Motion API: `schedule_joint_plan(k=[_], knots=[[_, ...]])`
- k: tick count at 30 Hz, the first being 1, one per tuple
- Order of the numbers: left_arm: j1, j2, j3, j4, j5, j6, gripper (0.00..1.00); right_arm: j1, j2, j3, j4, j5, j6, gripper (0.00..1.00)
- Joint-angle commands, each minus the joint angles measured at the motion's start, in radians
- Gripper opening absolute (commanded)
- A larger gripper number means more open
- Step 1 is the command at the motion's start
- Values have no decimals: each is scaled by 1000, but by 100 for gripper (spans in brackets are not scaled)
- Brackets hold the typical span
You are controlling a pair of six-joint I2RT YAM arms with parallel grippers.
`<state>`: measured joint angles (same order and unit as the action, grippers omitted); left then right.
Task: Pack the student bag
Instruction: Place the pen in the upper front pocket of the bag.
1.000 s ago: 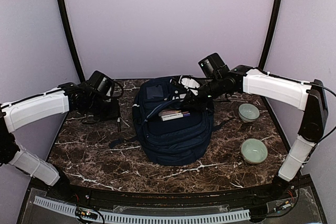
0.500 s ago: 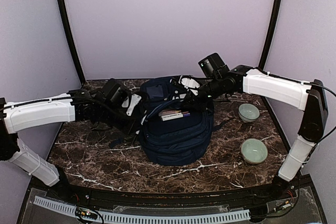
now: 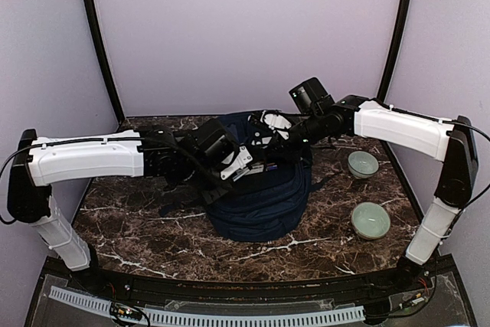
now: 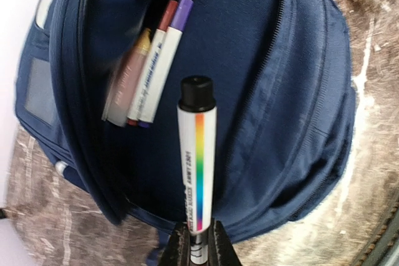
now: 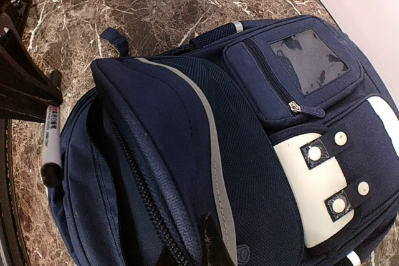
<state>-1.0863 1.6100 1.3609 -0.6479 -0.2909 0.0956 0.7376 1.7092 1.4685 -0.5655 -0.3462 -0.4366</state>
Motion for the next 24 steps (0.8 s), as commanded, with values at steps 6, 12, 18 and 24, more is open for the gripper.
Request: schedule_joint_plan(k=[6, 12, 18, 24], knots=[[-66, 179, 161, 31, -258, 256, 0, 3, -15, 6, 45, -28, 5, 0], [-73, 267, 181, 160, -332, 423, 0, 4, -27, 5, 46, -39, 6, 0], [-72, 340, 208, 263, -358, 531, 0, 3, -29, 4, 46, -47, 10, 0], [-43, 378, 223, 332, -348, 594, 0, 3, -32, 2, 47, -53, 11, 0]])
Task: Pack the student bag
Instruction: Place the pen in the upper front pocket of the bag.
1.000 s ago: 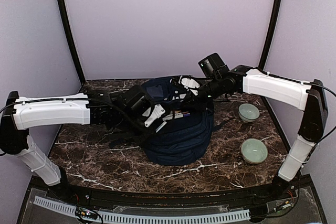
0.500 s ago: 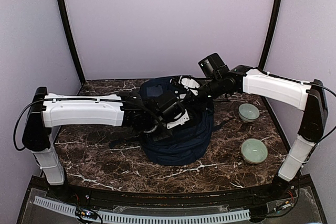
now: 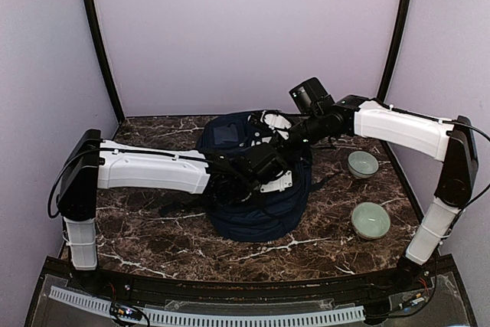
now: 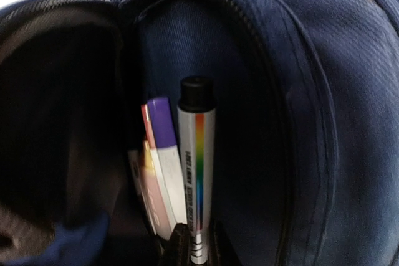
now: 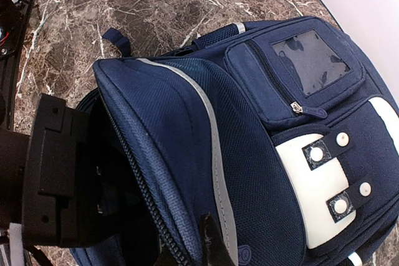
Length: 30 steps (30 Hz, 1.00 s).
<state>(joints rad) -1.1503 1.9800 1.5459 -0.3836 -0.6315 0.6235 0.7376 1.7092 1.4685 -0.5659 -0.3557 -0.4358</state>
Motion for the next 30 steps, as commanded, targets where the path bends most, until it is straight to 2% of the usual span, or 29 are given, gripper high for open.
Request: schedule_joint_plan(k=[1, 17, 23, 30], knots=[[32, 11, 40, 73, 3, 69, 0, 4, -33, 1, 47, -44, 10, 0], [95, 46, 26, 133, 69, 81, 0, 3, -29, -2, 51, -35, 8, 0], [95, 46, 29, 134, 67, 68, 5, 3, -24, -3, 50, -34, 8, 0], [95, 44, 33, 129, 47, 61, 20, 4, -24, -2, 51, -30, 7, 0]])
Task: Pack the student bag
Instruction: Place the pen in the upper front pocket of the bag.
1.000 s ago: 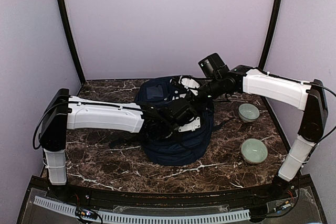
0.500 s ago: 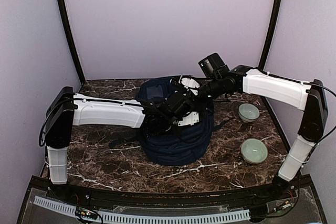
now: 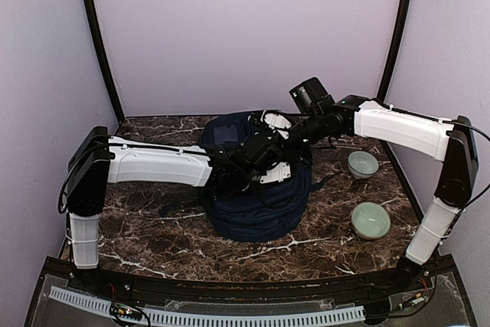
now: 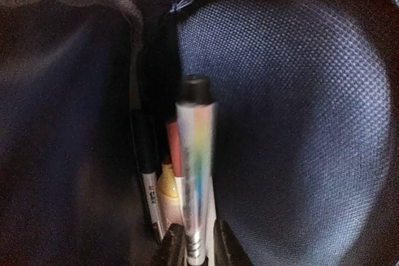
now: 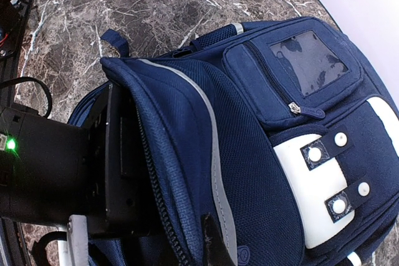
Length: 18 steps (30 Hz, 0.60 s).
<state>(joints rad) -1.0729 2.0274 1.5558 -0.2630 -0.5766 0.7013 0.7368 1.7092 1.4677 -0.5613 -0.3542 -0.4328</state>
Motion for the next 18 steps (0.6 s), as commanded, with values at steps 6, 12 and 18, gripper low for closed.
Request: schedule_joint_plan(k=[6, 12, 18], knots=[[15, -29, 10, -6, -18, -46, 23, 4, -22, -3, 46, -30, 5, 0], [-24, -118, -66, 5, -30, -50, 24, 3, -20, -4, 47, -23, 3, 0], [-120, -340, -247, -1, -59, -89, 25, 3, -1, -5, 51, 1, -8, 0]])
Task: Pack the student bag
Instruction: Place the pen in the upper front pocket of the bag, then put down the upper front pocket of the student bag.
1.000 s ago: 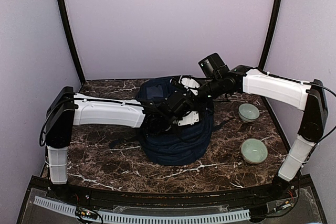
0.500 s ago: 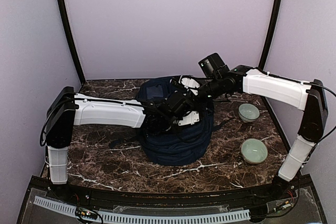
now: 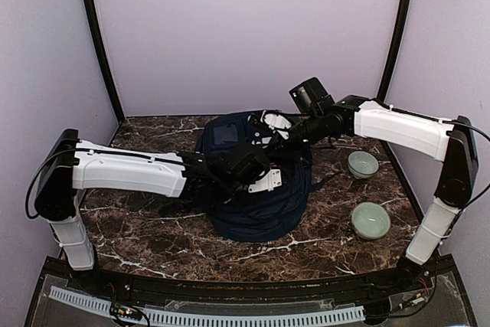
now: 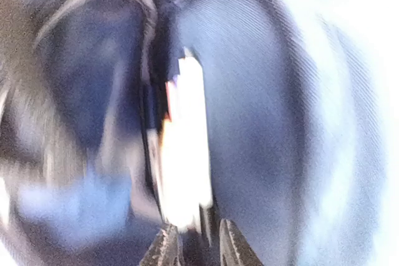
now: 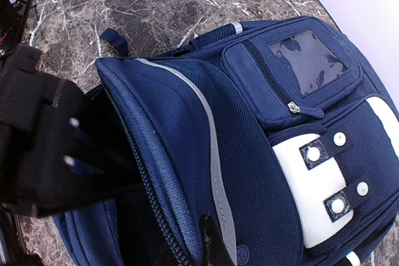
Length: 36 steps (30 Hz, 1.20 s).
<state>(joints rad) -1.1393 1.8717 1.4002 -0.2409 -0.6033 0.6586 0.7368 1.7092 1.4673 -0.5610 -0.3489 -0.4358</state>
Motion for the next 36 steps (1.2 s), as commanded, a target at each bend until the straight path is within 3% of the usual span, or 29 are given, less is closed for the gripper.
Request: schedule_joint_plan(k=[1, 6, 13, 20, 26, 28, 32, 36], knots=[[-60, -211, -103, -35, -35, -65, 25, 3, 2, -4, 50, -4, -6, 0], [-74, -370, -233, 17, -64, -124, 24, 3, 10, -18, 54, 17, -19, 0], [-12, -518, -341, 57, -21, -300, 37, 3, 17, 5, -5, 71, -83, 0], [175, -550, -431, 134, 256, -578, 44, 3, 1, -65, -89, 155, -214, 0], [224, -522, -501, 205, 413, -636, 42, 4, -33, -190, -91, 271, -294, 0], [232, -533, -533, 231, 464, -619, 45, 4, -44, -208, -109, 292, -309, 7], [237, -529, -565, 230, 489, -590, 49, 18, -102, -193, -210, 211, -330, 36], [248, -483, -573, 222, 491, -596, 54, 40, -175, -208, -234, 169, -338, 42]])
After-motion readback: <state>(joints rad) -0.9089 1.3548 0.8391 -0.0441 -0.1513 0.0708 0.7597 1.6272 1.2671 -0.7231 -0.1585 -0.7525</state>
